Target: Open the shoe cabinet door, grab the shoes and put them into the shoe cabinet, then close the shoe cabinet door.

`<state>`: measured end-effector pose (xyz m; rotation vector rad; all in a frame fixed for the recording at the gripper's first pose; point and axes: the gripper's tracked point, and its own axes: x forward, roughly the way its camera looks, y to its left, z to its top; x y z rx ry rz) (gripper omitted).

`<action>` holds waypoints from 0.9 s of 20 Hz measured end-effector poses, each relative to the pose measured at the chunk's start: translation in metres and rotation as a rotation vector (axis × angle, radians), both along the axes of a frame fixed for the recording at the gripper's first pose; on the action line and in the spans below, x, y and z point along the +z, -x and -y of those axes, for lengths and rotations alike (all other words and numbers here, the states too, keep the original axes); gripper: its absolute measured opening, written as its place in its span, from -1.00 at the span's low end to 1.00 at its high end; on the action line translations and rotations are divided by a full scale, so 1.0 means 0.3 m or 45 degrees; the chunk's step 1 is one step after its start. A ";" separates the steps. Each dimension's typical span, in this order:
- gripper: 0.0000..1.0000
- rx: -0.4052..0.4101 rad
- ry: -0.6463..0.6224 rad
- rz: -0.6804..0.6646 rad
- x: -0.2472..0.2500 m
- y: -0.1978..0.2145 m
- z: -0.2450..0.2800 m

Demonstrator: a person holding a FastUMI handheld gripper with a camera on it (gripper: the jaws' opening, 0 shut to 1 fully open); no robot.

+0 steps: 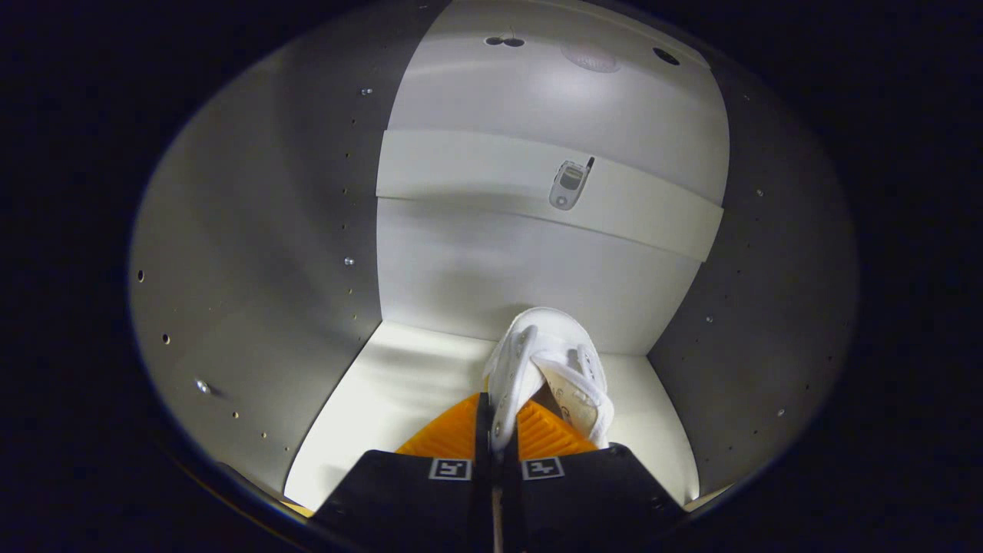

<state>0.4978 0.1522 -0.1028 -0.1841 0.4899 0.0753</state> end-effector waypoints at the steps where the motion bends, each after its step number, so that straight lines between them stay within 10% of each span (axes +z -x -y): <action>1: -0.74 -0.012 -0.010 -0.008 -0.001 0.010 0.002; 5: -0.21 -0.015 -0.067 0.023 0.046 0.091 -0.017; 8: 0.71 0.028 -0.061 0.109 0.149 0.201 -0.037; 18: 0.96 0.092 -0.236 0.415 0.507 0.790 -0.073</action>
